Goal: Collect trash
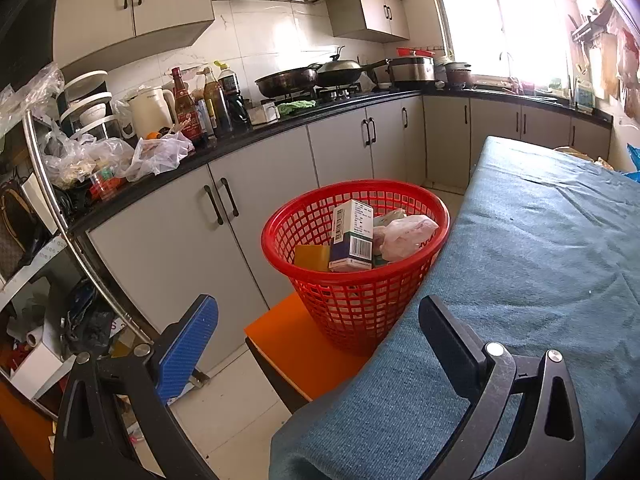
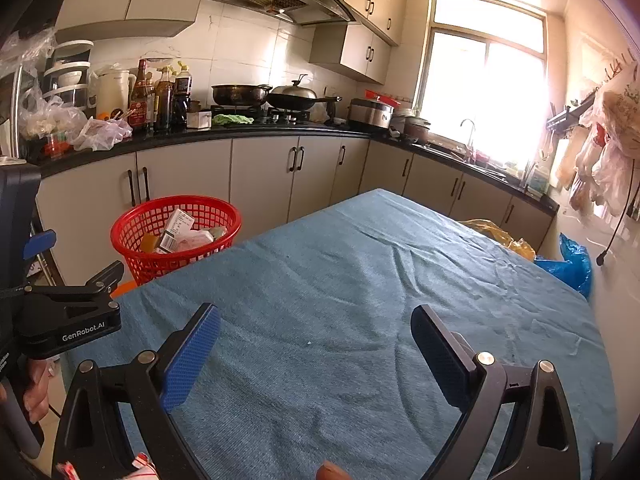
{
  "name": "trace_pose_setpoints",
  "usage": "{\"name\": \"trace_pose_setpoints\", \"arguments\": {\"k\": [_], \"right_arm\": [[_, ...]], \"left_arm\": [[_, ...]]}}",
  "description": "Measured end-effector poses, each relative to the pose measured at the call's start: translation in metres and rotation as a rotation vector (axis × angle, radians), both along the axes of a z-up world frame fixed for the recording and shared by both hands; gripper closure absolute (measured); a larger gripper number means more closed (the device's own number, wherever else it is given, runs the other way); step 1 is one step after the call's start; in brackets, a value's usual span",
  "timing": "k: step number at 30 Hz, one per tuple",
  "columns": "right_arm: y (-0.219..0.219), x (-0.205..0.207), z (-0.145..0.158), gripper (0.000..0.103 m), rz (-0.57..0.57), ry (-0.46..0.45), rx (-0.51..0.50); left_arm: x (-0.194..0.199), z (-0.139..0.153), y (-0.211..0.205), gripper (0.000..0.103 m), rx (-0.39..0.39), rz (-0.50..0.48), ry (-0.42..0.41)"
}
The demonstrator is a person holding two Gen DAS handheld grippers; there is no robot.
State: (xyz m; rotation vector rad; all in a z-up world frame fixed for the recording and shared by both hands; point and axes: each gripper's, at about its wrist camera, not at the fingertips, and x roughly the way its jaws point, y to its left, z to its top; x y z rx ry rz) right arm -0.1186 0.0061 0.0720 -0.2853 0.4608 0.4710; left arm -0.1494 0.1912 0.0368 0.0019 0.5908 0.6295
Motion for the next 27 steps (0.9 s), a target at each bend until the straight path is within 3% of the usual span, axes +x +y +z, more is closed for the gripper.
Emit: {"name": "trace_pose_setpoints", "arguments": {"k": [27], "right_arm": [[-0.012,-0.018,0.010,0.005,-0.035,-0.017,0.012]], "left_arm": [[-0.011,0.015,-0.017,0.003,0.015,-0.043,-0.025]]}}
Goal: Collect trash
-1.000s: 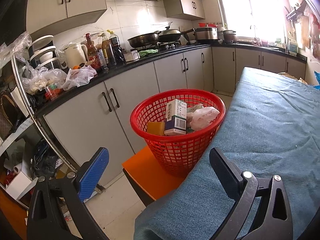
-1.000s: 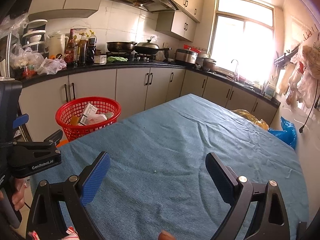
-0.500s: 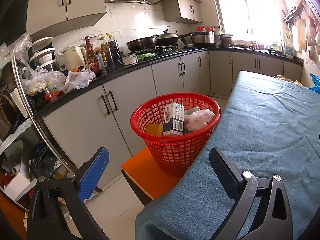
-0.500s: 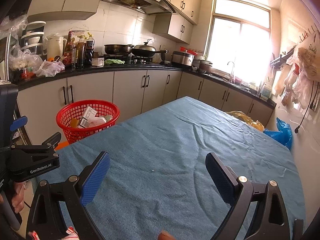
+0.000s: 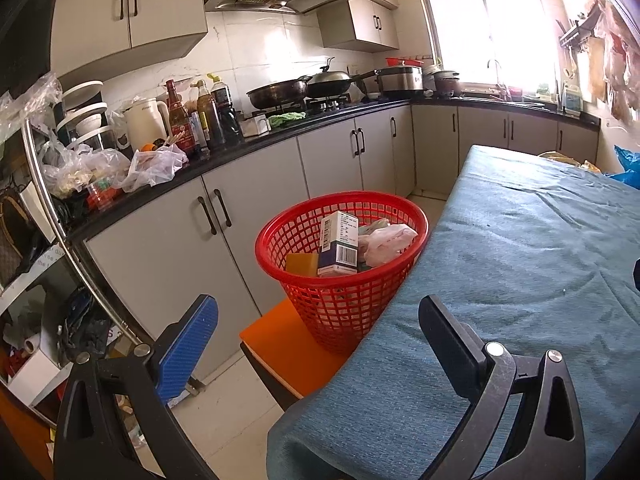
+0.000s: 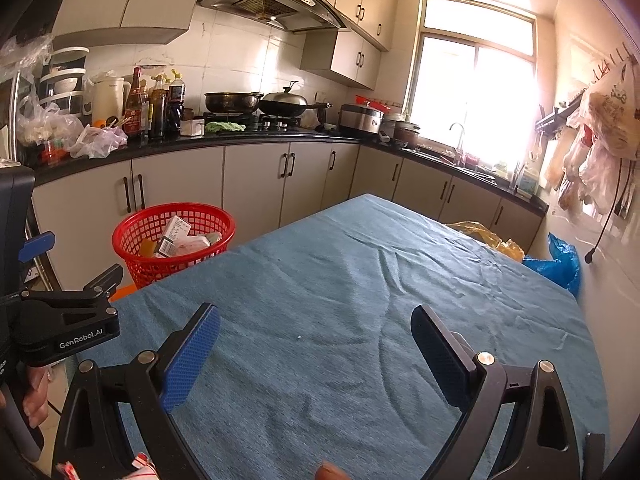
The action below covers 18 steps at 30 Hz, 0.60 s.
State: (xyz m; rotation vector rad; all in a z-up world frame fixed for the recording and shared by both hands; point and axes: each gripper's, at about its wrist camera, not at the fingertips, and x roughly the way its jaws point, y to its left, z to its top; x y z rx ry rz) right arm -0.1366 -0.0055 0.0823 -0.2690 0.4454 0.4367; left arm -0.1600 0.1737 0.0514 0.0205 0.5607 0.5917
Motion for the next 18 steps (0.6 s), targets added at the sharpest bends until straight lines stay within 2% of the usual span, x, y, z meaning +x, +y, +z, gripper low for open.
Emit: {"name": "trace_pose_setpoints", "arguments": {"k": [18], "right_arm": [[-0.033,-0.002,-0.001,0.005,-0.050,0.017,0.045]], "left_arm": [[0.003,0.009,-0.031,0.003,0.036,-0.057,0.010]]}}
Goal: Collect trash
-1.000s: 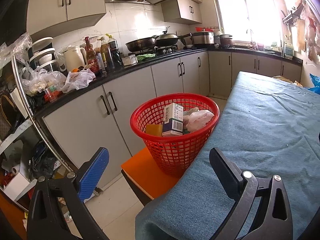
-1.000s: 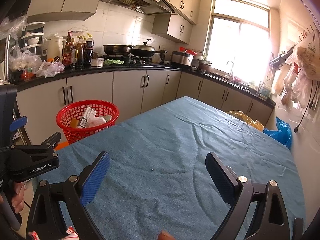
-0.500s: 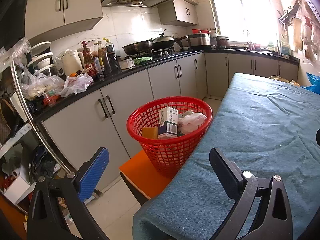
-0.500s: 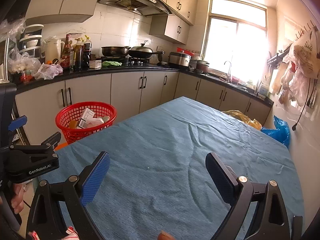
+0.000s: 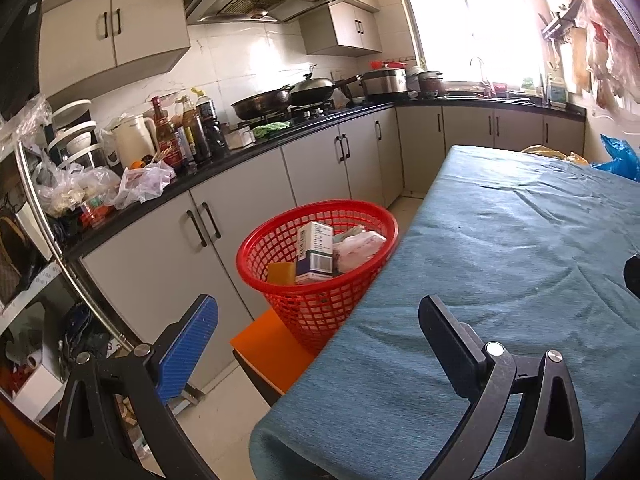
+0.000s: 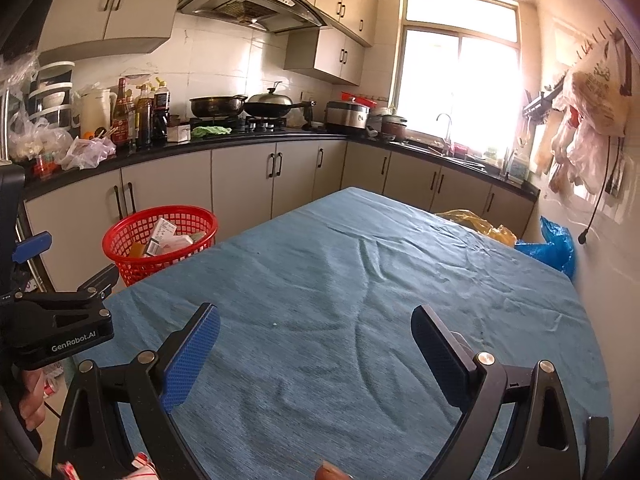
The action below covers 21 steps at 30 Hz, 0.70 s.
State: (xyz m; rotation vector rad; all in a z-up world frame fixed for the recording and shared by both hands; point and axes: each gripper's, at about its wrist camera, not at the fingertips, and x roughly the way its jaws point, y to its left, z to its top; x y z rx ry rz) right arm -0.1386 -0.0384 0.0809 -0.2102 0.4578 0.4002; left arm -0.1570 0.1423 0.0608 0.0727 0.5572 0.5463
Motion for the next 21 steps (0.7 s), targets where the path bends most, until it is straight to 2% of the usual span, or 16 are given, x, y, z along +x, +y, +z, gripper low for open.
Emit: {"name": "trace_pose_setpoints", "arguments": {"k": [7,10,13,16,18,21], "right_arm": [[-0.040,0.000,-0.003,0.004,-0.085,0.022,0.014],[-0.075,0.003,-0.008,0.004,-0.165,0.067,0.037],[-0.115,0.013,-0.016,0.003,-0.279,0.151,0.051],[-0.152,0.025,-0.027,0.002,-0.393,0.235,0.060],[-0.175,0.035,-0.035,0.002,-0.469,0.289,0.074],[-0.196,0.046,-0.043,0.002,-0.527,0.351,0.095]], "left_arm": [[0.009,0.004,-0.034,0.003,-0.004,-0.099,0.026],[0.020,0.006,-0.054,0.003,-0.042,-0.178,0.052],[0.036,0.007,-0.080,0.003,-0.089,-0.268,0.088],[0.057,0.003,-0.116,0.003,-0.146,-0.387,0.163],[0.076,-0.006,-0.142,0.003,-0.203,-0.460,0.240],[0.103,-0.024,-0.169,0.003,-0.286,-0.536,0.365]]}}
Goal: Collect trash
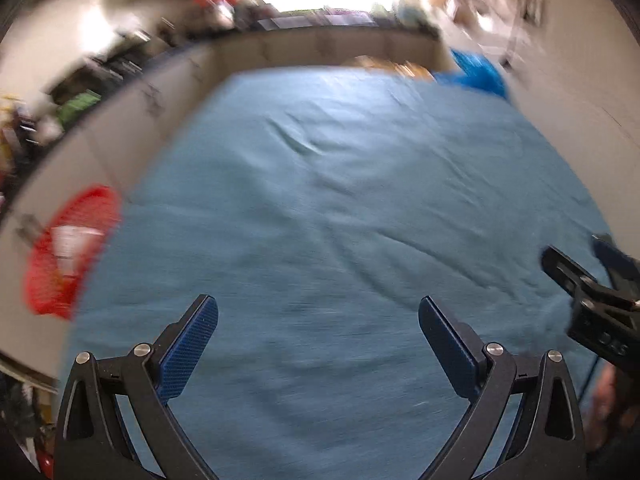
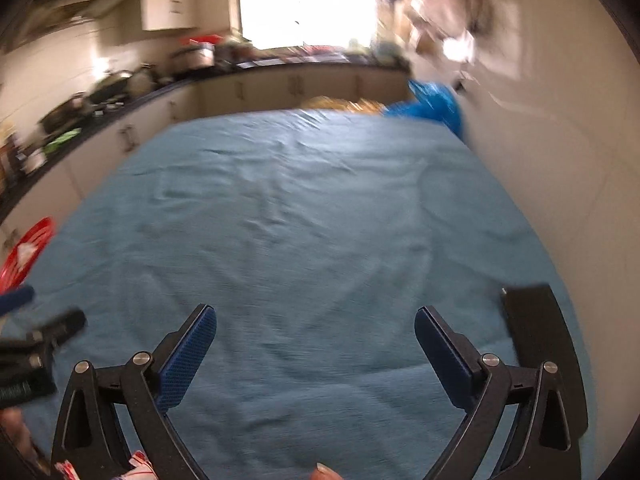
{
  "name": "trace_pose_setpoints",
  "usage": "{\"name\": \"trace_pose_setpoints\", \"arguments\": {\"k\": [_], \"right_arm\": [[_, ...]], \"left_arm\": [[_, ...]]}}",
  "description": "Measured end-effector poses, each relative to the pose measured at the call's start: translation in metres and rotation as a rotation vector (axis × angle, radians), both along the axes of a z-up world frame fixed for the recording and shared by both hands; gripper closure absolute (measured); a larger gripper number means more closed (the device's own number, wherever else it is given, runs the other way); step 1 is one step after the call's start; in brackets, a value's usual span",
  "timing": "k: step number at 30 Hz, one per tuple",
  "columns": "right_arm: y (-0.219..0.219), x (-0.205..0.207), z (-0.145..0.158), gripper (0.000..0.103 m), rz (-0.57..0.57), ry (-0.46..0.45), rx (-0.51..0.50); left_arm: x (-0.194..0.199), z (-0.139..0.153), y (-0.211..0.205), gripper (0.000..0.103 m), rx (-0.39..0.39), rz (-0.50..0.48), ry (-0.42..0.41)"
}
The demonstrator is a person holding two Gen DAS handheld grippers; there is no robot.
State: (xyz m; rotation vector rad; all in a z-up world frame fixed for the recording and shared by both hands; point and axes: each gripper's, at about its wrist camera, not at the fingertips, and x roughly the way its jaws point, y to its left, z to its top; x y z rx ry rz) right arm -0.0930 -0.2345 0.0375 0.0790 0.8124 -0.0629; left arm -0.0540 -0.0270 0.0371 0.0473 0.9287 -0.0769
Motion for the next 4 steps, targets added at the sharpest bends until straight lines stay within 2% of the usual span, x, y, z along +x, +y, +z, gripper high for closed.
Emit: {"name": "trace_pose_setpoints", "arguments": {"k": [2,4], "right_arm": [[-0.011,0.007,-0.007,0.002,-0.029,0.030,0.017],[-0.015,0.013,-0.013,0.002,-0.035,0.057,0.027]], "left_arm": [[0.015,-0.014,-0.014,0.003,0.004,-0.027,0.053],[0.027,-0.026,-0.026,0.003,0.049,-0.034,0.074]]}}
